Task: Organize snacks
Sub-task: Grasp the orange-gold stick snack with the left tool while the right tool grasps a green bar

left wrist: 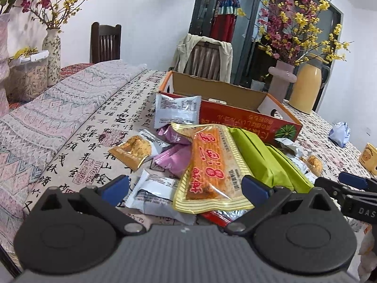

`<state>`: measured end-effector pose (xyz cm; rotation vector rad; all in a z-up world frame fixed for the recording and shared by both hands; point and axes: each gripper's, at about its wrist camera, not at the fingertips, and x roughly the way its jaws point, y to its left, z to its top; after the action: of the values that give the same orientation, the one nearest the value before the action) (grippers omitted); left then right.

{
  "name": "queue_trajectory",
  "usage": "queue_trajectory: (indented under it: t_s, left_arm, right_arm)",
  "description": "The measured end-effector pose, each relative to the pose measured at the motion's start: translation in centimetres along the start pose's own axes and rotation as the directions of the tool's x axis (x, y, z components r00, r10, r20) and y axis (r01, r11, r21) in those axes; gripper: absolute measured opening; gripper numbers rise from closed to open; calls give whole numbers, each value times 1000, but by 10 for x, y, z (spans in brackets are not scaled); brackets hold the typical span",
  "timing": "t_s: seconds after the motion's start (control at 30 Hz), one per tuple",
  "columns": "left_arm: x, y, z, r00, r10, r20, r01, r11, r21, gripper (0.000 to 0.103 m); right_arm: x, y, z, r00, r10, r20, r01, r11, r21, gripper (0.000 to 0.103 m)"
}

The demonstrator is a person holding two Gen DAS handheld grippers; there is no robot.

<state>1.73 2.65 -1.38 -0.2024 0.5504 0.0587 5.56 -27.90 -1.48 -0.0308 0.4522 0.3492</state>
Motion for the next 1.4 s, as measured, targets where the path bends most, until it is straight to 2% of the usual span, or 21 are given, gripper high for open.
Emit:
queue_trajectory:
  t_s: [0.2, 0.5, 0.7, 0.93, 1.2, 1.4]
  left_arm:
    - [4, 4, 2, 1000, 15, -5, -15, 1000, -8, 103]
    - [12, 11, 6, 999, 28, -16, -28, 999, -27, 103]
    - [17, 13, 9, 999, 24, -27, -25, 999, -38, 103]
    - [21, 10, 17, 999, 15, -35, -17, 999, -45, 103]
    - [39, -5, 36, 998, -5, -65, 2, 999, -48, 103]
    - [61, -26, 41, 993, -8, -115, 7, 1000, -11, 103]
  right_arm:
    - [37, -2, 13, 995, 66, -77, -69, 997, -37, 62]
    - [80, -1, 22, 978, 108, -178, -122, 990, -71, 53]
    - [91, 2, 22, 970, 125, -209, -145, 986, -84, 40]
    - [85, 2, 22, 975, 135, -178, -149, 986, -68, 38]
    - [66, 0, 25, 993, 109, -54, -110, 994, -24, 38]
    - [55, -7, 29, 996, 87, 20, -88, 996, 35, 38]
